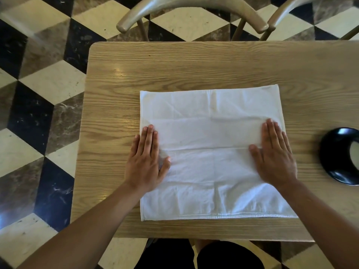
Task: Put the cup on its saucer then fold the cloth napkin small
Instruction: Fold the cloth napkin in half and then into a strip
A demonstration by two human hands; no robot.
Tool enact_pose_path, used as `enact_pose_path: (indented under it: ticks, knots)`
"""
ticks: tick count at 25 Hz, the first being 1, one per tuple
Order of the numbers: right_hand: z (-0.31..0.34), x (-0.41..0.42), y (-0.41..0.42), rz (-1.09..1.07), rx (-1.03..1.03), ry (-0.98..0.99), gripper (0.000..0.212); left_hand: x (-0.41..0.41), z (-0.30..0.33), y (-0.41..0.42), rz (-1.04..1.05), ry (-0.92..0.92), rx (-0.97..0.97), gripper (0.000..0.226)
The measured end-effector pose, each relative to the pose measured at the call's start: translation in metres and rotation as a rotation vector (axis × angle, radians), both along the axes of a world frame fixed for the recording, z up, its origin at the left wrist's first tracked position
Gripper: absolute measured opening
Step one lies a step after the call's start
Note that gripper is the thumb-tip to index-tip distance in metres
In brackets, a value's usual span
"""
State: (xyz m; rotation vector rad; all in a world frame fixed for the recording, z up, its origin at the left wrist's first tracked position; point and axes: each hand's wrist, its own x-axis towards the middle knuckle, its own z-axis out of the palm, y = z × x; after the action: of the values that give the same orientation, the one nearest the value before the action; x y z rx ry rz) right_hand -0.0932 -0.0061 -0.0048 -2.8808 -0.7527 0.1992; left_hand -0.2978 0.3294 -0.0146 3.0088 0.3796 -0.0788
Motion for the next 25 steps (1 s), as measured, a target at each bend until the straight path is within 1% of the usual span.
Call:
enact_pose_path:
  ticks: [3, 5, 9, 11, 13, 15, 19, 21, 25]
  knots:
    - [0.004, -0.009, 0.013, -0.073, 0.055, 0.046, 0.075, 0.000, 0.000, -0.001, 0.005, 0.020, -0.003, 0.085]
    - [0.008, -0.027, 0.041, -0.066, 0.125, 0.083, 0.073, 0.001, 0.001, -0.002, 0.012, 0.025, -0.002, 0.086]
    - [0.012, -0.089, 0.133, 0.153, 0.225, 0.149, 0.067, 0.000, 0.000, -0.001, 0.009, 0.026, 0.018, 0.087]
    - [0.012, -0.115, 0.175, 0.246, 0.227, 0.175, 0.065, 0.001, -0.001, -0.001, 0.009, 0.034, 0.016, 0.084]
    - [0.008, -0.125, 0.198, 0.273, 0.206, 0.178, 0.061, 0.001, -0.001, -0.002, 0.012, 0.039, 0.020, 0.079]
    - [0.004, -0.123, 0.196, 0.289, 0.171, 0.161, 0.060, 0.001, -0.001, -0.002, 0.017, 0.045, 0.024, 0.078]
    - [-0.007, -0.097, 0.151, 0.339, 0.057, 0.044, 0.065, 0.000, 0.000, -0.001, 0.006, 0.026, 0.017, 0.088]
    - [-0.009, -0.078, 0.125, 0.293, 0.027, 0.013, 0.069, -0.001, 0.001, -0.001, 0.004, 0.015, 0.007, 0.089]
    - [-0.009, -0.044, 0.075, 0.156, 0.036, -0.017, 0.072, -0.001, 0.001, 0.000, 0.003, 0.036, 0.005, 0.088]
